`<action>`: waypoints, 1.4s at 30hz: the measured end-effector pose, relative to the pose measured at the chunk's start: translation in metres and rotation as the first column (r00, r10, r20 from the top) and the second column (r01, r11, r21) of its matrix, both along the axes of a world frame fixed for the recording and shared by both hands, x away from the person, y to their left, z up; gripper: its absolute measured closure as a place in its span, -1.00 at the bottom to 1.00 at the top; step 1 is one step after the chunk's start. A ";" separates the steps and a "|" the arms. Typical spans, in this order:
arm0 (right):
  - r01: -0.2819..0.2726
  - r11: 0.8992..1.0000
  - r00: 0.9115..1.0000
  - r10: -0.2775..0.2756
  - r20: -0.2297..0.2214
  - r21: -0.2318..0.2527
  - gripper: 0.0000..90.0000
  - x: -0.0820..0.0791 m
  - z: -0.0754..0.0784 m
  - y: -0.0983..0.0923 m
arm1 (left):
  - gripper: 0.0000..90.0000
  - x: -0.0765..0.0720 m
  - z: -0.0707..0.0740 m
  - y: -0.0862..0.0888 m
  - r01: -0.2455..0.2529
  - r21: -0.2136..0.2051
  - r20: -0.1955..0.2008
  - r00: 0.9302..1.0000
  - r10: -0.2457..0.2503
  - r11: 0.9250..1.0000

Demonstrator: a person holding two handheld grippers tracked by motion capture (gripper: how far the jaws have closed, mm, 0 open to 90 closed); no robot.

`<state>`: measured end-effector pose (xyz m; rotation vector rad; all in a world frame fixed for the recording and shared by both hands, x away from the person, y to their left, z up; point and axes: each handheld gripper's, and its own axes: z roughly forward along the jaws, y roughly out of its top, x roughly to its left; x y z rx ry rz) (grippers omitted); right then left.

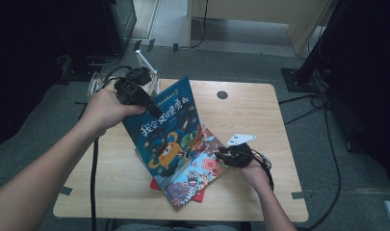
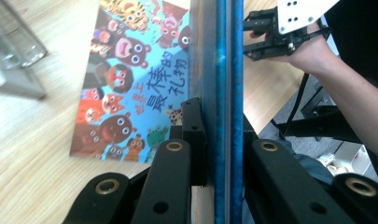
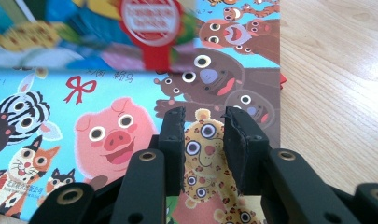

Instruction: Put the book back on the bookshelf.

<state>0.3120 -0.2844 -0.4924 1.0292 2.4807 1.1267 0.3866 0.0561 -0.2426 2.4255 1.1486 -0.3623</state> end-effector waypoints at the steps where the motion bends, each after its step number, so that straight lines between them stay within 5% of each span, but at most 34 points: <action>1: 0.002 1.000 1.000 -0.002 0.001 0.005 0.52 0.000 0.000 0.000 | 0.86 -0.001 0.000 0.006 -0.006 -0.008 -0.003 1.000 0.006 1.000; 8: 0.010 1.000 1.000 -0.010 -0.009 0.012 0.37 0.005 -0.001 0.005 | 0.86 -0.010 0.002 0.039 -0.067 -0.064 -0.016 0.998 0.066 0.996; 21: -0.023 1.000 1.000 0.023 -0.009 0.011 0.18 0.016 -0.002 0.025 | 0.85 -0.034 0.006 0.097 -0.163 -0.074 -0.020 0.987 0.162 0.984; 42: -0.056 0.998 0.998 0.056 0.021 0.000 0.13 0.025 -0.004 0.036 | 0.85 -0.064 0.008 0.173 -0.314 -0.054 -0.013 0.949 0.314 0.948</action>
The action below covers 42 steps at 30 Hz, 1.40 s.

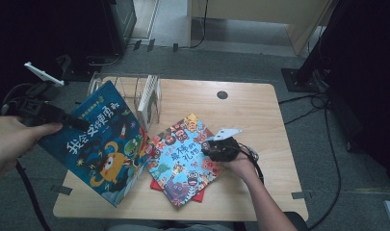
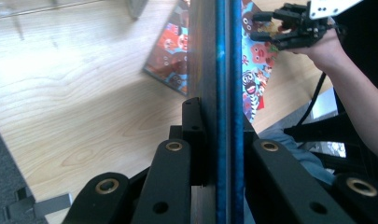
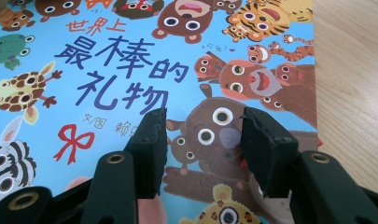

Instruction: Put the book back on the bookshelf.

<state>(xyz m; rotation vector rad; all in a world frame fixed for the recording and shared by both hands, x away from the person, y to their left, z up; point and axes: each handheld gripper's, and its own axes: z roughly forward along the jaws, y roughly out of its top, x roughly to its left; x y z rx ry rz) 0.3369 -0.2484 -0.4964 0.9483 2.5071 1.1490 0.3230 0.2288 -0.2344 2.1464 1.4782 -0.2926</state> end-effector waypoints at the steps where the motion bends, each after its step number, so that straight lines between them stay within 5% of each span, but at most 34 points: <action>1: 0.000 1.000 1.000 0.000 0.000 0.000 0.13 0.000 0.000 0.000 | 0.85 0.000 0.000 0.004 -0.008 0.000 0.001 1.000 0.008 1.000; 12: 0.001 1.000 1.000 -0.001 0.002 -0.002 0.12 -0.001 0.000 0.000 | 0.85 0.009 -0.006 0.044 -0.124 0.019 -0.012 0.992 0.124 0.992; 21: 0.003 1.000 1.000 -0.003 0.001 -0.001 0.12 -0.003 0.000 0.000 | 0.85 0.023 -0.006 0.075 -0.222 0.041 -0.005 0.975 0.222 0.974; 42: -0.001 1.000 1.000 0.001 0.016 -0.002 0.11 -0.014 -0.001 -0.002 | 0.84 0.066 -0.005 0.093 -0.344 0.056 0.018 0.939 0.344 0.937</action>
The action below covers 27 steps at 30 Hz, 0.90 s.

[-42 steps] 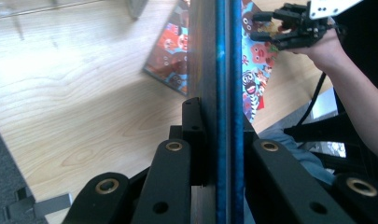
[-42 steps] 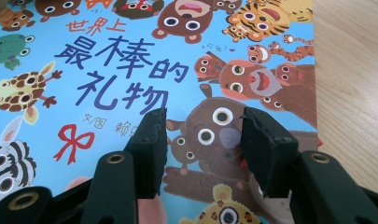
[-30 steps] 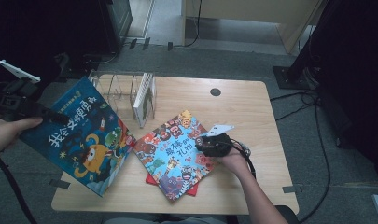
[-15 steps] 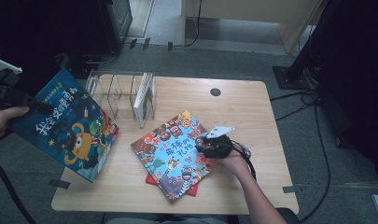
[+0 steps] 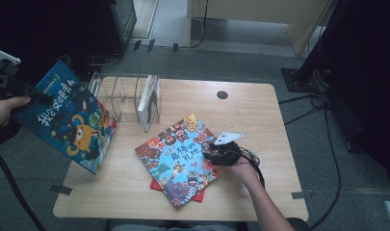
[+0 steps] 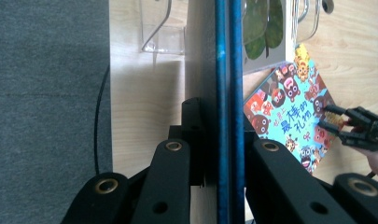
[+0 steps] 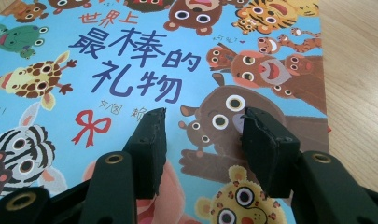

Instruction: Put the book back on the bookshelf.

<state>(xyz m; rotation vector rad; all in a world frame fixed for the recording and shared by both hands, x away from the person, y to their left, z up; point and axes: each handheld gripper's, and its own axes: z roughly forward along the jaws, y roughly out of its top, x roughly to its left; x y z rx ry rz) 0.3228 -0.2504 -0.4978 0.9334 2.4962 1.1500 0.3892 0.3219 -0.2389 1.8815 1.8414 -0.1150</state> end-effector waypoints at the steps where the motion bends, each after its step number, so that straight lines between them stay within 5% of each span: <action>1: 0.001 1.000 1.000 -0.001 -0.003 -0.001 0.11 0.000 0.000 0.000 | 0.84 0.001 0.000 0.000 -0.006 -0.005 0.002 1.000 0.006 1.000; 12: 0.005 1.000 1.000 -0.005 -0.001 0.005 0.11 -0.007 0.000 0.000 | 0.84 0.011 0.004 0.001 -0.003 0.004 0.000 1.000 0.003 1.000; 18: 0.007 1.000 1.000 -0.007 0.004 0.002 0.11 -0.010 0.000 -0.002 | 0.84 0.015 0.014 0.005 -0.020 0.021 0.027 0.999 0.019 1.000; 27: 0.016 1.000 1.000 -0.016 -0.005 0.022 0.10 -0.015 -0.001 -0.003 | 0.84 0.032 0.008 0.004 -0.054 -0.005 0.070 0.996 0.055 0.999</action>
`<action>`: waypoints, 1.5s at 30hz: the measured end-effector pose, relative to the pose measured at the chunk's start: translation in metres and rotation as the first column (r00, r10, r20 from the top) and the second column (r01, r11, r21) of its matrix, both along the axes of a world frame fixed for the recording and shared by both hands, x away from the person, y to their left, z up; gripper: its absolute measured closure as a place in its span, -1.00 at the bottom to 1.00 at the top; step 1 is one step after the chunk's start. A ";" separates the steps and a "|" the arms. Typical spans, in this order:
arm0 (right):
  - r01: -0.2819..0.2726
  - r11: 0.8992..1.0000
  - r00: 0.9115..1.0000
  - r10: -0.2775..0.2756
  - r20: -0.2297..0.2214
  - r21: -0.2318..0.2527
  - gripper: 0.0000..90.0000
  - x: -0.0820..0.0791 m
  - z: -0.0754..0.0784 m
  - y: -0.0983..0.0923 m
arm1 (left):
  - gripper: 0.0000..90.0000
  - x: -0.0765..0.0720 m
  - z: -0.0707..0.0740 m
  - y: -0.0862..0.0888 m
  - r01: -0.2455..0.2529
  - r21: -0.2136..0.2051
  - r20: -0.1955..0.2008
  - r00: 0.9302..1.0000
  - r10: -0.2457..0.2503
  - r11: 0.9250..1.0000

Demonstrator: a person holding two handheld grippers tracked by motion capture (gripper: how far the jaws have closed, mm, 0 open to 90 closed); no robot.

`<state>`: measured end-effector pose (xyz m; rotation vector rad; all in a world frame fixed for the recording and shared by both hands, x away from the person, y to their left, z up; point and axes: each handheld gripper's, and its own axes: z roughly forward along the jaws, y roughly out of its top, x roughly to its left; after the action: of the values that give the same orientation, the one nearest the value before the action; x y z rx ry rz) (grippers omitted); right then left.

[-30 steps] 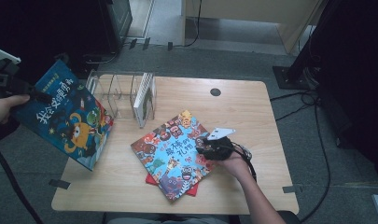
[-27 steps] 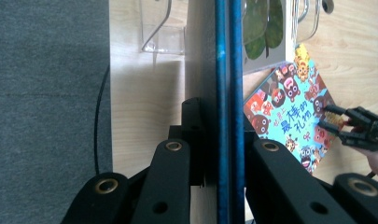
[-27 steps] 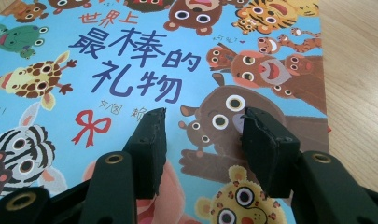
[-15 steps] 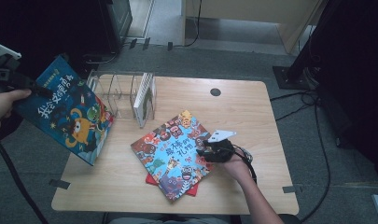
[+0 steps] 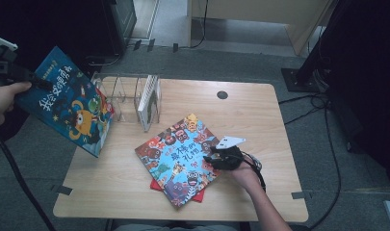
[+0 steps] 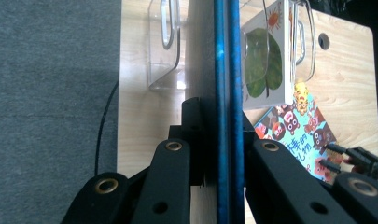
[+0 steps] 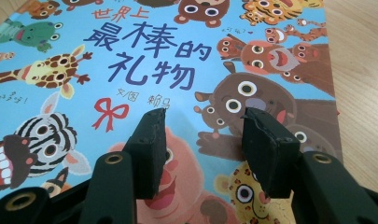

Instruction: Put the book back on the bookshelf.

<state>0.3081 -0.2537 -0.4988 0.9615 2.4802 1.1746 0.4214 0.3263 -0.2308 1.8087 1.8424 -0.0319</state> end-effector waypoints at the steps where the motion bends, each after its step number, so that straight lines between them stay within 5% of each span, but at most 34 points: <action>1: 0.003 1.000 1.000 -0.003 -0.004 0.005 0.10 -0.001 0.000 0.000 | 0.84 0.003 -0.001 -0.001 -0.003 -0.001 0.000 1.000 0.003 1.000; 24: 0.021 1.000 0.999 -0.021 0.047 0.013 0.06 -0.021 -0.005 -0.007 | 0.83 0.061 -0.030 -0.012 -0.029 -0.022 0.011 1.000 0.030 0.999; 33: 0.031 0.999 0.998 -0.032 0.047 0.013 0.06 -0.024 -0.005 -0.011 | 0.78 0.063 -0.034 -0.008 -0.011 -0.038 0.005 1.000 0.011 0.999; 45: 0.029 0.999 0.999 -0.030 0.043 0.017 0.06 -0.022 -0.005 -0.011 | 0.35 0.058 -0.031 -0.005 -0.005 -0.037 0.012 1.000 0.006 0.999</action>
<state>0.2864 -0.2646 -0.5042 0.9631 2.4186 1.1955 0.4794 0.3216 -0.2616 1.7746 1.8264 -0.0523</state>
